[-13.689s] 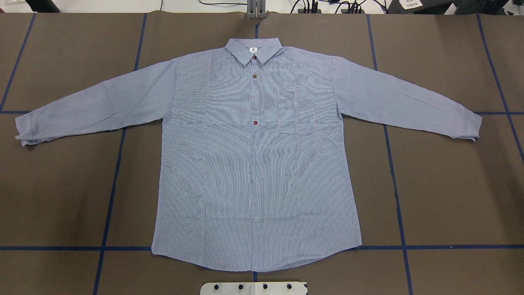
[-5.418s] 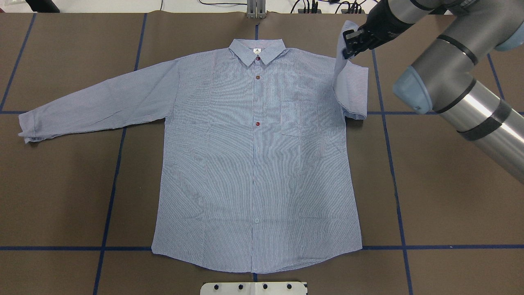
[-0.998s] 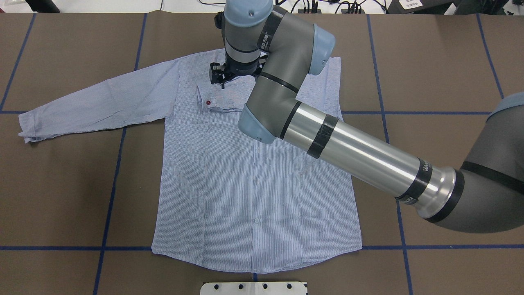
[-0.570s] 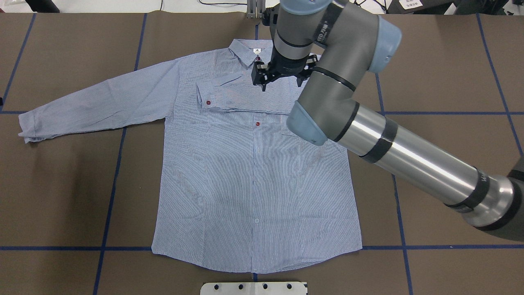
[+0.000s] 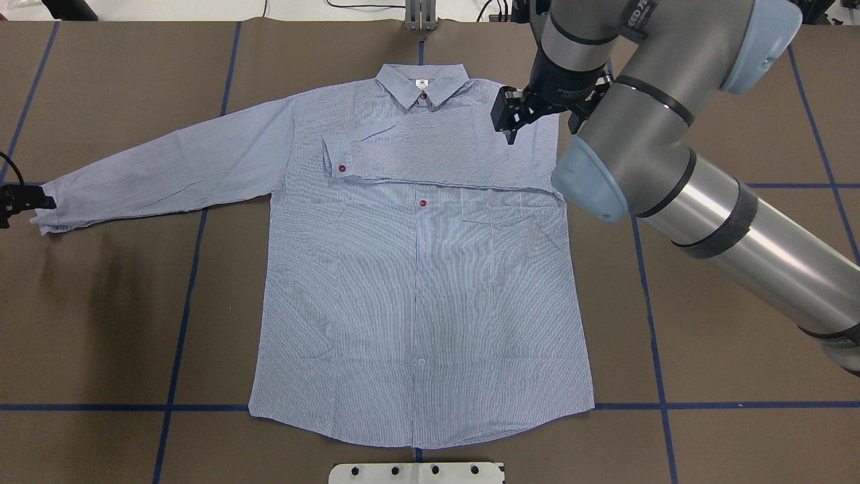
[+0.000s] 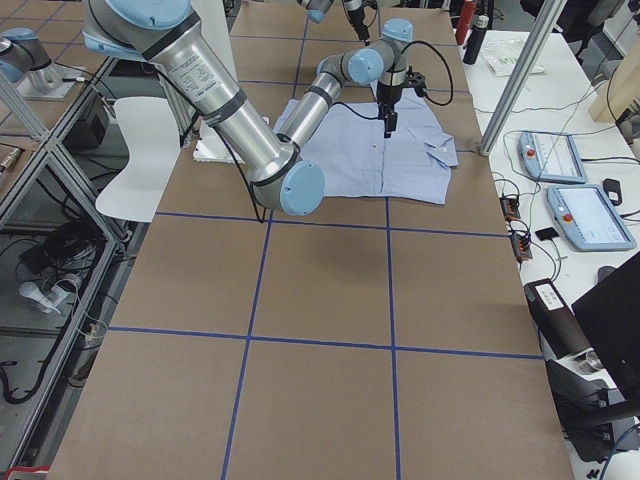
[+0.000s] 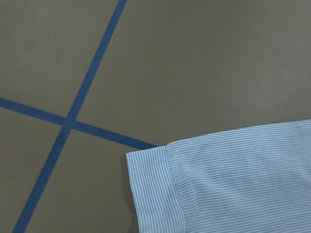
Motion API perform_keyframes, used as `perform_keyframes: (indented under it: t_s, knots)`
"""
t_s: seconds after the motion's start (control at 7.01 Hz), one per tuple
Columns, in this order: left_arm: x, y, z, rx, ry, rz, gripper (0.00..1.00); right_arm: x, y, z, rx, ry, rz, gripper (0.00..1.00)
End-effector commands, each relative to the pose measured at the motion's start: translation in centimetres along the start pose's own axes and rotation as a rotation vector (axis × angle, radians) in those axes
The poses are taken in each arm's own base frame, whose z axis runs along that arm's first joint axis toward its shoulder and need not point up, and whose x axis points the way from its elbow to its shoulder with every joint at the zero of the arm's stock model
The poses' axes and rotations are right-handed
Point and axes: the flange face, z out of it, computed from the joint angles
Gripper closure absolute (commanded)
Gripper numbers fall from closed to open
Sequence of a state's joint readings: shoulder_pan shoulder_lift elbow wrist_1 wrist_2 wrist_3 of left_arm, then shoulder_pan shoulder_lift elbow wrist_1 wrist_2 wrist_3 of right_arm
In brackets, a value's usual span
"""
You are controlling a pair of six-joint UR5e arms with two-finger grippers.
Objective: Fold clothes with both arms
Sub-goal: 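Move the right gripper to the shoulder while the left reaches the other cuff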
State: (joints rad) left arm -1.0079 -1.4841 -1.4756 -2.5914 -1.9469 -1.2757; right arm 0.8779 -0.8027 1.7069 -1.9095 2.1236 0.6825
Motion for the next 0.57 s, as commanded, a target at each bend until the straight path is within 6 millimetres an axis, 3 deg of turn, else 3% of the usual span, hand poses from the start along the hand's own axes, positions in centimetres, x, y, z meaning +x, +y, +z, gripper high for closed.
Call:
perform_keyframes:
  t_s: [0.0, 0.29, 0.43]
  knots:
    - [-0.14, 1.26, 1.95, 0.012, -0.032, 0.002, 0.07, 2.87, -0.30, -0.27, -0.020, -0.005, -0.017, 0.00]
    - [-0.54, 1.10, 2.52, 0.034, -0.052, 0.008, 0.14, 2.89, -0.33, -0.23, -0.020, -0.005, -0.017, 0.00]
    - [-0.64, 1.10, 2.58, 0.033, -0.056, 0.006, 0.24, 2.90, -0.37, -0.18, -0.020, -0.005, -0.017, 0.00]
